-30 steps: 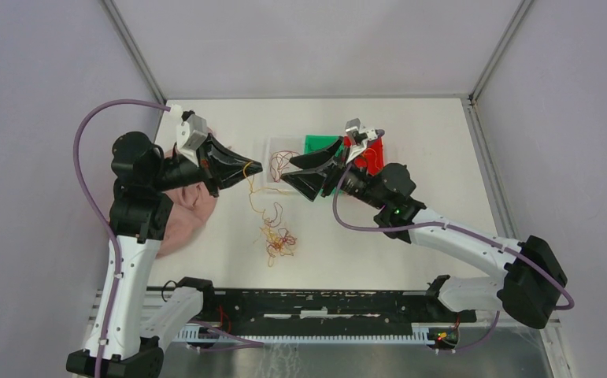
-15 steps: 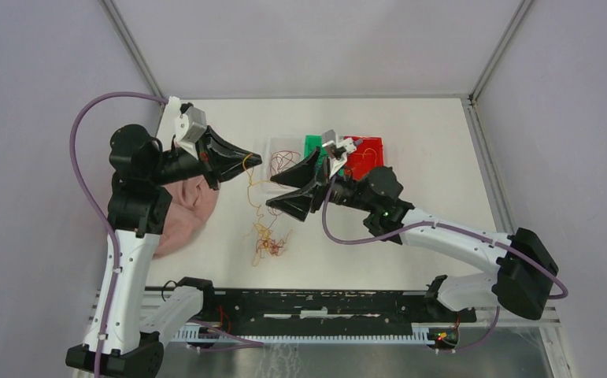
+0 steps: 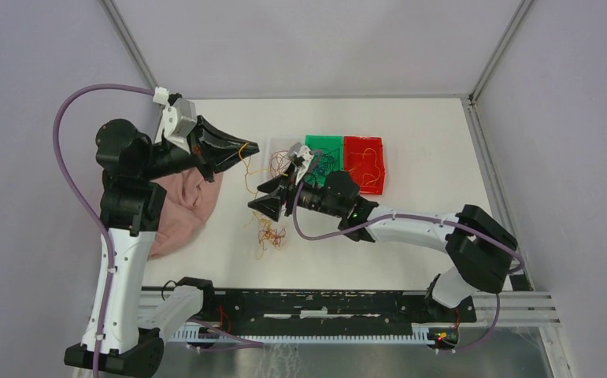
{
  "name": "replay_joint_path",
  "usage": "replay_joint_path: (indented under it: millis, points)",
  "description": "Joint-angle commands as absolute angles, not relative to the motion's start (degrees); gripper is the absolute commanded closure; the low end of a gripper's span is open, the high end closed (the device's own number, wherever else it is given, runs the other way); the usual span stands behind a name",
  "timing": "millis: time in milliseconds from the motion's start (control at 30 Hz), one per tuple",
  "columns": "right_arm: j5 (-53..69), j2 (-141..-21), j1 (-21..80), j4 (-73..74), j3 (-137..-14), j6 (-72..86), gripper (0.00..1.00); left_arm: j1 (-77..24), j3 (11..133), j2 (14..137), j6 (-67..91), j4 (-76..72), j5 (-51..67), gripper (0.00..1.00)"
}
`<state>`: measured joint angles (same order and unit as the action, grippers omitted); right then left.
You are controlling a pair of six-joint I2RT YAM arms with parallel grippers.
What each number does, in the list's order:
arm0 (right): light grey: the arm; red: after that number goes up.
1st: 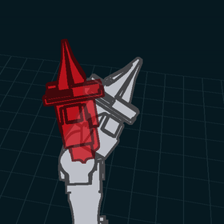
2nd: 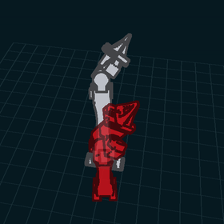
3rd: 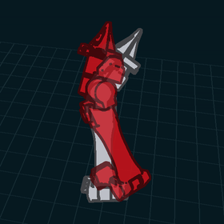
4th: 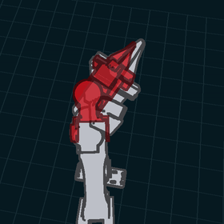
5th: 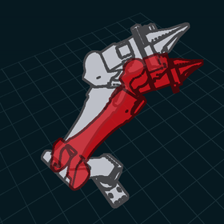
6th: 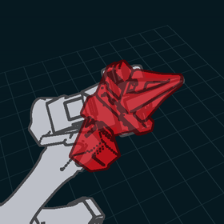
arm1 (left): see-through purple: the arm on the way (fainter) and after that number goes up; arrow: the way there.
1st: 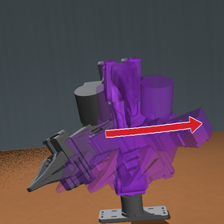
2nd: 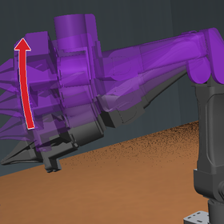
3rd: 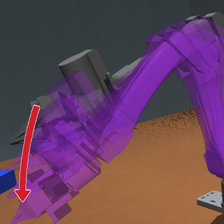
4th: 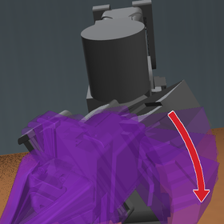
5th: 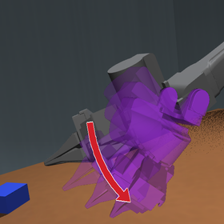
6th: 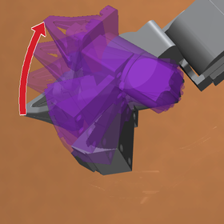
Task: Untangle the cables
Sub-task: Untie the cable.
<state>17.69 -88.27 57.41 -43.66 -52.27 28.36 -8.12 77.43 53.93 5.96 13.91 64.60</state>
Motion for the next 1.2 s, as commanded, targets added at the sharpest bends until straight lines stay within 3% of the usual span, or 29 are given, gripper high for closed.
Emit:
replay_joint_path:
  millis: [0, 300, 867, 1167]
  points:
    - [12.02, -92.02, 58.4, -49.26, -56.95, 27.88, 0.34, -8.28, 80.61, 54.22, 9.15, 10.28, 65.63, 0.97]
    - [8.83, -100.31, 58.45, -53.69, -55.2, 33.14, 0.49, -8.31, 85.8, 56.46, 11.94, 7.84, 65.21, 0.97]
    - [6.49, -110.3, 58.65, -60.83, -49.66, 37.44, 0.6, -8.31, 105.86, 63.74, 9.91, 8.37, 60.92, 0.97]
    - [4.13, -112.29, 59.18, -63.36, -46.06, 38.05, 0.52, -8.31, 117.56, 67.68, -1.17, 9.97, 47.48, 0.97]
